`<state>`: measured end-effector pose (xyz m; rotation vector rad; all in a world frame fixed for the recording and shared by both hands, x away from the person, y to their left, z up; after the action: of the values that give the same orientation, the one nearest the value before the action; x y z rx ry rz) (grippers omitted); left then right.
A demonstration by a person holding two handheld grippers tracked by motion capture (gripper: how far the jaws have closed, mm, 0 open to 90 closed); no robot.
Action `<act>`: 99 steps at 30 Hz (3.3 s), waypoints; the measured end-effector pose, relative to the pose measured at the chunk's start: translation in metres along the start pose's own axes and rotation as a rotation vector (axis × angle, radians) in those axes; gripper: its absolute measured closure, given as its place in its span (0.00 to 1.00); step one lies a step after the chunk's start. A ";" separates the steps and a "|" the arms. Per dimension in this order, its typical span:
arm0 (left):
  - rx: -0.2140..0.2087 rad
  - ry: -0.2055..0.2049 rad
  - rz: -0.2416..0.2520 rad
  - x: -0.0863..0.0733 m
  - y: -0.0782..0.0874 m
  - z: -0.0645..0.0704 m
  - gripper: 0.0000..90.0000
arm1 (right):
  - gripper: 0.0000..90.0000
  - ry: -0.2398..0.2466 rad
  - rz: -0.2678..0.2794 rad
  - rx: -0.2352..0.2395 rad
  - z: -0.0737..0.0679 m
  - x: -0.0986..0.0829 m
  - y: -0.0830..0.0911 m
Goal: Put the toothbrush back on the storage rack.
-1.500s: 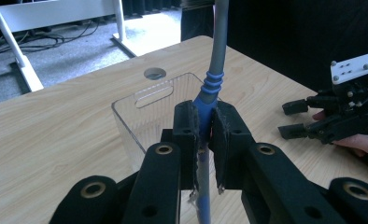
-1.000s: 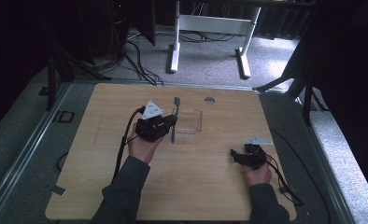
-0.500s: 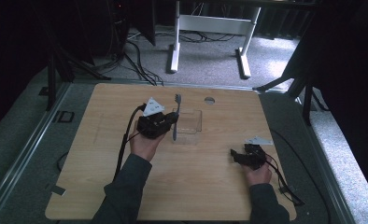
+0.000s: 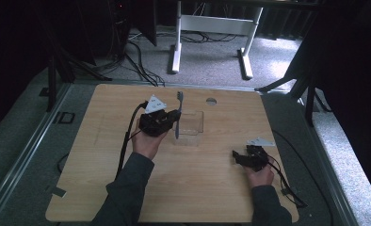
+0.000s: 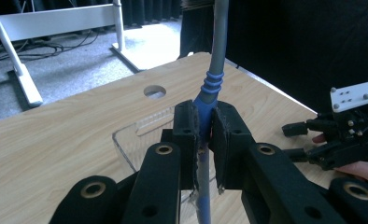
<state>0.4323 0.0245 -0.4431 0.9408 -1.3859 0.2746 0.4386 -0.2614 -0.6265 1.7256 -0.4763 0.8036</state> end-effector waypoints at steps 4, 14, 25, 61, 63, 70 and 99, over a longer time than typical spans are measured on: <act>0.005 0.003 0.005 0.003 -0.001 -0.003 0.90 | 0.32 0.000 0.001 0.000 0.000 0.000 0.000; 0.012 0.012 0.025 0.009 -0.004 -0.006 0.90 | 0.32 0.000 0.001 0.000 0.000 0.000 0.000; 0.025 0.027 0.046 0.010 -0.006 -0.011 0.90 | 0.32 0.000 0.001 0.000 0.000 0.000 0.000; 0.081 -0.018 0.088 0.008 -0.028 -0.020 0.90 | 0.32 0.001 0.001 0.003 -0.001 0.000 0.000; 0.085 -0.028 0.081 0.006 -0.030 -0.020 0.90 | 0.32 0.001 0.000 0.003 -0.001 0.000 0.000; 0.084 -0.056 0.079 0.004 -0.035 -0.019 0.90 | 0.32 0.001 0.001 0.003 -0.001 0.000 0.000; 0.029 -0.132 -0.031 -0.023 -0.064 -0.010 0.89 | 0.32 0.003 0.000 0.005 -0.001 0.000 0.000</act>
<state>0.4772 -0.0001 -0.4882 1.0189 -1.4898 0.2123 0.4386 -0.2604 -0.6265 1.7284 -0.4726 0.8075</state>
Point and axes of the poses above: each handheld gripper's, and its own axes: y roughly backward along the jaws, x roughly out of its top, z roughly to its right, the point moved 10 cm from there along -y, roughly forward along the jaws, and after that the axes turned 12 degrees about -y, right-handed, at the moved point
